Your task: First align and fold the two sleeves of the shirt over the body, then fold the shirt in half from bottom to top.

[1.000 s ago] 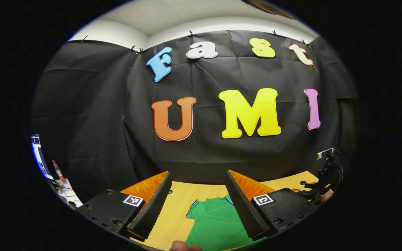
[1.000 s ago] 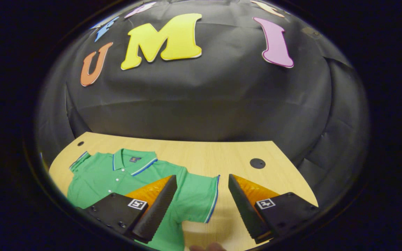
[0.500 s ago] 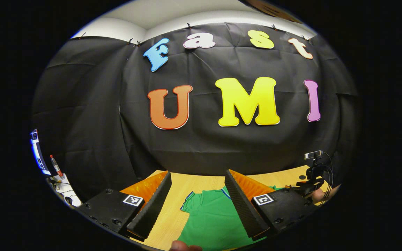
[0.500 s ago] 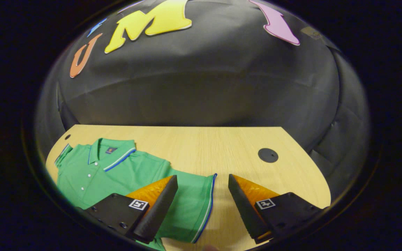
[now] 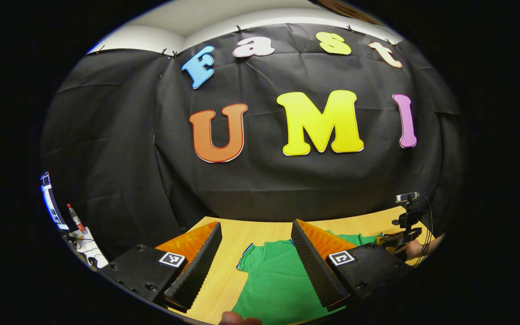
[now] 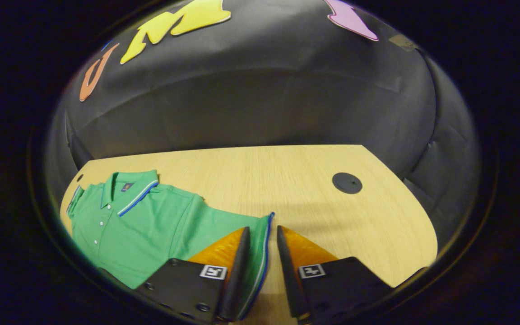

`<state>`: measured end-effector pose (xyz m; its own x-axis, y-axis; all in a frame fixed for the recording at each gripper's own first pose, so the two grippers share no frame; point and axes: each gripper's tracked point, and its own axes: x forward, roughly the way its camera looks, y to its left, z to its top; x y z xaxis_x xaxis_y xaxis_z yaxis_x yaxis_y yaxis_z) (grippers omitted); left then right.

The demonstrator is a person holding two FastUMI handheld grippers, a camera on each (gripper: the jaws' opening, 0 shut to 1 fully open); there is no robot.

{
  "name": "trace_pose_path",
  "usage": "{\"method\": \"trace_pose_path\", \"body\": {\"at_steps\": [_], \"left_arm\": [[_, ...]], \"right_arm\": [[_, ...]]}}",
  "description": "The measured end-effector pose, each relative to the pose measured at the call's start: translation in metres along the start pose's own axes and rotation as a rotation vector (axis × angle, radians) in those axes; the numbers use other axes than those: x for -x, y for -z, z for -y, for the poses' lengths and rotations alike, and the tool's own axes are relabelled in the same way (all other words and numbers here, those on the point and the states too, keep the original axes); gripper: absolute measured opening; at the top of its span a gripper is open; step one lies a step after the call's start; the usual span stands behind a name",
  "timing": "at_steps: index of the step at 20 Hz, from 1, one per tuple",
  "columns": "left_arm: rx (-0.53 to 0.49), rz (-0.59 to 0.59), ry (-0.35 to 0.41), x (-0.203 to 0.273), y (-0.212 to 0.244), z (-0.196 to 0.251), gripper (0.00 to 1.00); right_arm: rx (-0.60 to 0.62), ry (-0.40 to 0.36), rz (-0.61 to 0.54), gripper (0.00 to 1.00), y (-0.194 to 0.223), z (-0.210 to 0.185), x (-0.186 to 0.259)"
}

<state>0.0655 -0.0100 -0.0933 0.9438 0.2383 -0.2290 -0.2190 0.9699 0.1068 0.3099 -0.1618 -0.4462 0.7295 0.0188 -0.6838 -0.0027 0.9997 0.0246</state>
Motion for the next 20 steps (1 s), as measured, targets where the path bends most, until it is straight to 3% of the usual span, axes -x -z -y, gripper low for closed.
{"method": "trace_pose_path", "body": {"at_steps": [1, 2, 3, 5, 7, 8, 13, 14, 19, 20], "left_arm": [[0.0, -0.001, 0.002, -0.001, 0.0, 0.0, 0.99], [-0.001, -0.004, 0.003, -0.001, 0.0, 0.001, 0.99], [-0.002, -0.006, 0.004, -0.001, 0.001, 0.001, 0.99], [-0.009, -0.007, 0.001, 0.0, 0.0, -0.002, 0.99], [-0.009, -0.005, -0.003, 0.001, -0.001, -0.005, 0.99], [-0.008, -0.006, -0.007, 0.002, 0.0, -0.008, 0.99], [0.019, -0.014, -0.043, 0.006, 0.006, -0.028, 0.99], [0.028, -0.018, -0.049, 0.007, 0.009, -0.031, 0.99], [0.068, -0.044, -0.09, 0.011, 0.023, -0.05, 0.99], [0.076, -0.042, -0.098, 0.012, 0.023, -0.054, 0.99]], "right_arm": [[0.014, 0.003, 0.002, 0.31, -0.001, 0.0, 0.0], [0.025, 0.0, 0.006, 0.35, -0.002, -0.001, 0.0], [0.04, 0.009, 0.0, 0.31, 0.002, -0.004, -0.001], [0.069, 0.034, 0.001, 0.08, -0.001, -0.003, 0.0], [0.058, 0.035, -0.004, 0.08, -0.009, -0.006, 0.002], [0.051, 0.032, -0.012, 0.04, -0.003, -0.006, 0.0], [-0.005, 0.031, 0.009, 0.07, -0.023, -0.008, 0.019], [-0.01, 0.024, 0.023, 0.04, -0.031, -0.012, 0.025], [0.002, -0.016, 0.067, 0.07, -0.062, -0.048, 0.054], [0.017, -0.032, 0.071, 0.04, -0.064, -0.061, 0.057]]}}
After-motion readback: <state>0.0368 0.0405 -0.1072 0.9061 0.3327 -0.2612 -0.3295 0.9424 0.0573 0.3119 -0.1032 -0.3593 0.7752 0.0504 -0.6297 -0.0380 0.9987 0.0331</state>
